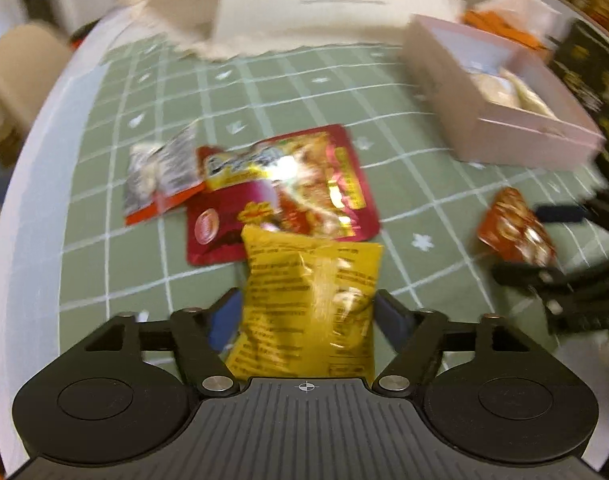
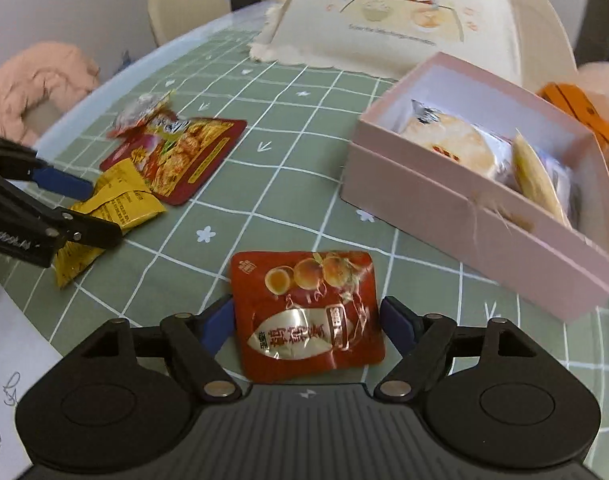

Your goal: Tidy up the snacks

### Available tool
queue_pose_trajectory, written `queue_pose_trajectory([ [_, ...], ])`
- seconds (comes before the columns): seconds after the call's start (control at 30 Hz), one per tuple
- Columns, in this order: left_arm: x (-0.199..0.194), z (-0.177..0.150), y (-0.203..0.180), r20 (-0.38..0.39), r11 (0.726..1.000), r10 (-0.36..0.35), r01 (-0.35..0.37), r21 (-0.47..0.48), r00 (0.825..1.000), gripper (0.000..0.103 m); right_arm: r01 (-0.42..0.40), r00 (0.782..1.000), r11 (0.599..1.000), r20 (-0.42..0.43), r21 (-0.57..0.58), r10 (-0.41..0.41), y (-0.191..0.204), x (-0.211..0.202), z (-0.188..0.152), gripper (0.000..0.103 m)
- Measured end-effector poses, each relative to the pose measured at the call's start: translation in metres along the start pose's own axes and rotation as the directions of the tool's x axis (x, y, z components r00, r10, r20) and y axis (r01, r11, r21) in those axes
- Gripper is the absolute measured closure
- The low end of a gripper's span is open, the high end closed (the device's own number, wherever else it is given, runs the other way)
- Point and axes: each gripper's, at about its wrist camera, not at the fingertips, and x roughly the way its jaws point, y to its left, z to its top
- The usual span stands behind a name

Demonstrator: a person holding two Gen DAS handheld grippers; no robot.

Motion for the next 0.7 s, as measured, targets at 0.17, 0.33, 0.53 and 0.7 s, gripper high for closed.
queue_pose_trajectory([
  [0.17, 0.006, 0.004, -0.004, -0.016, 0.999, 0.023, -0.023, -0.042, 1.0, 0.015, 0.016, 1.0, 1.0, 0.008, 0.012, -0.016, 0.0, -0.003, -0.015, 0.002],
  [0.33, 0.005, -0.001, -0.014, -0.016, 0.997, 0.056, -0.056, -0.044, 0.998, 0.017, -0.06, 0.996, 0.995, -0.065, -0.083, 0.054, -0.003, -0.009, -0.018, 0.0],
  [0.53, 0.004, 0.001, -0.017, -0.039, 0.994, 0.054, -0.058, -0.092, 0.998, 0.021, 0.094, 0.994, 0.995, -0.055, -0.027, -0.095, -0.037, -0.017, -0.021, 0.003],
  [0.7, 0.002, 0.002, -0.01, -0.044, 0.99, 0.02, -0.026, -0.136, 0.999, 0.022, 0.056, 0.997, 0.991, -0.054, 0.119, -0.05, -0.045, -0.032, -0.016, 0.011],
])
